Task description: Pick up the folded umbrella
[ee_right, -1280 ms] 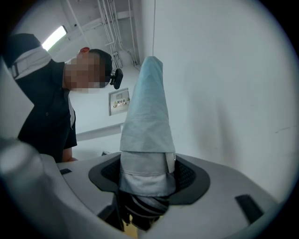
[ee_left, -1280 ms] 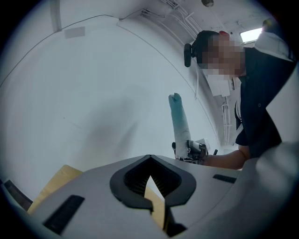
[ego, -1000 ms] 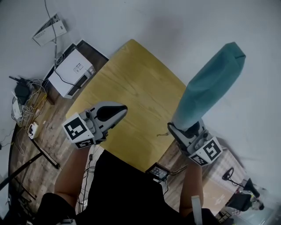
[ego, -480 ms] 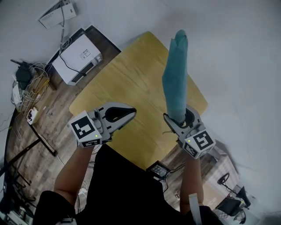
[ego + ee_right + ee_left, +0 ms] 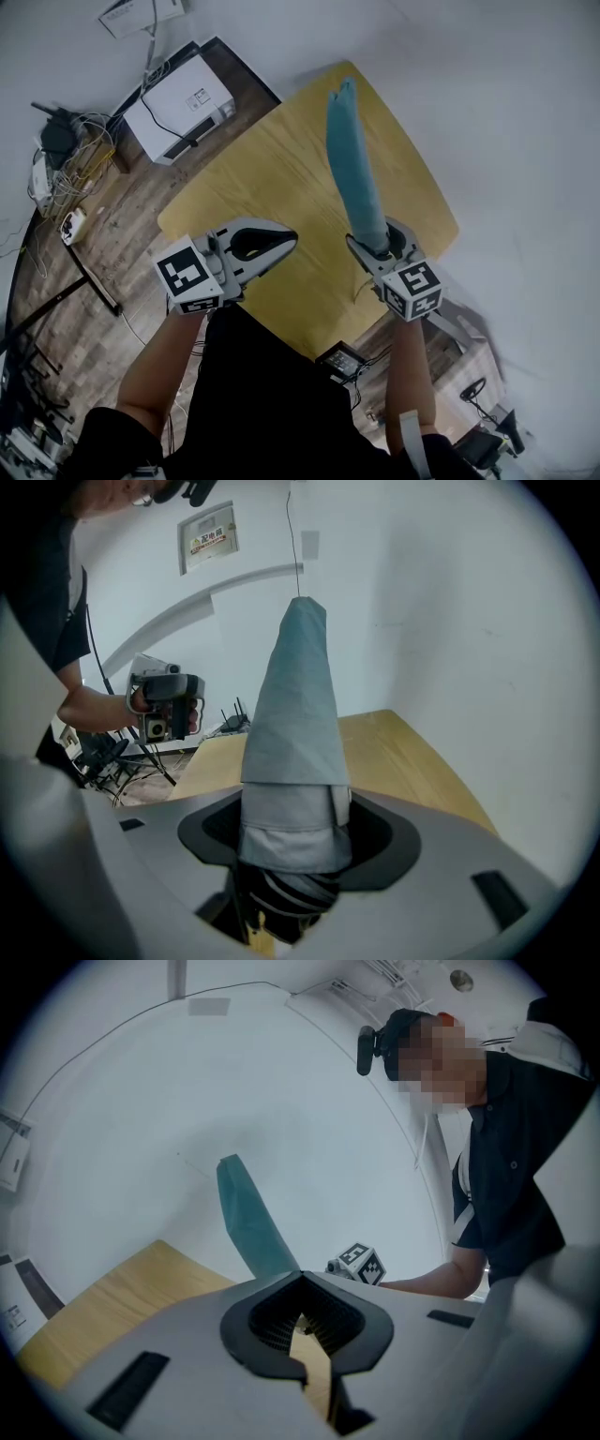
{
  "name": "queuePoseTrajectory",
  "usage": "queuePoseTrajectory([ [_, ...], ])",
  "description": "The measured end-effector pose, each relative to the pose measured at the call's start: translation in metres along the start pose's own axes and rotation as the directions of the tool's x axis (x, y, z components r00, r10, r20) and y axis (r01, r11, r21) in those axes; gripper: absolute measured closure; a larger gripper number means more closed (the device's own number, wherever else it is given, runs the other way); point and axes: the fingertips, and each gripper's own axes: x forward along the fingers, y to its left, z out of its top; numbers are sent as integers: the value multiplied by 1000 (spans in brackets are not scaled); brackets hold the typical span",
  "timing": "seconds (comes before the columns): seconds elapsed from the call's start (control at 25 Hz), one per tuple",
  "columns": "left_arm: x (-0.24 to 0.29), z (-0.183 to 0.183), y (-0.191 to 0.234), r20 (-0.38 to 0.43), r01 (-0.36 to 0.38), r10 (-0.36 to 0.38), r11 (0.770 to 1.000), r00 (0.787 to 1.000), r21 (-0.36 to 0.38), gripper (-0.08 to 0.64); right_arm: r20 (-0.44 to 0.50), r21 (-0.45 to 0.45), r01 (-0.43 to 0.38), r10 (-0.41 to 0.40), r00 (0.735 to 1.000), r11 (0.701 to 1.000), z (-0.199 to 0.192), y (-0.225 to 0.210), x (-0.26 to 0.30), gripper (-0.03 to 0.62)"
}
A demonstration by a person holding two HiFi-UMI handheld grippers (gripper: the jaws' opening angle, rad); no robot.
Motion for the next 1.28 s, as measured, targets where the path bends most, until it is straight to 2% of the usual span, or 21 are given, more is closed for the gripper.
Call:
queuePoseTrajectory([
  [0.24, -5, -13, 1, -13, -11, 10, 1000, 1000, -23, 552, -108, -20, -5, 3, 994, 1000, -32, 1, 27, 316],
  [0.52, -15, -24, 3, -24, -32, 31, 999, 999, -38, 552, -198, 23, 3, 2, 980, 1000, -62, -3, 48, 316],
  [0.8, -20, -24, 4, -17, -45, 44, 998, 999, -37, 552, -252, 63, 3, 13, 968, 998, -73, -3, 63, 316],
  [1.0, -23, -29, 1, -19, -46, 45, 998, 999, -44, 552, -307, 25, 10, -2, 952, 1000, -82, -2, 68, 316],
  [1.28, -26, -31, -1, -21, -43, 43, 998, 999, -43, 552, -336, 27, 30, -19, 942, 999, -88, -1, 70, 316],
])
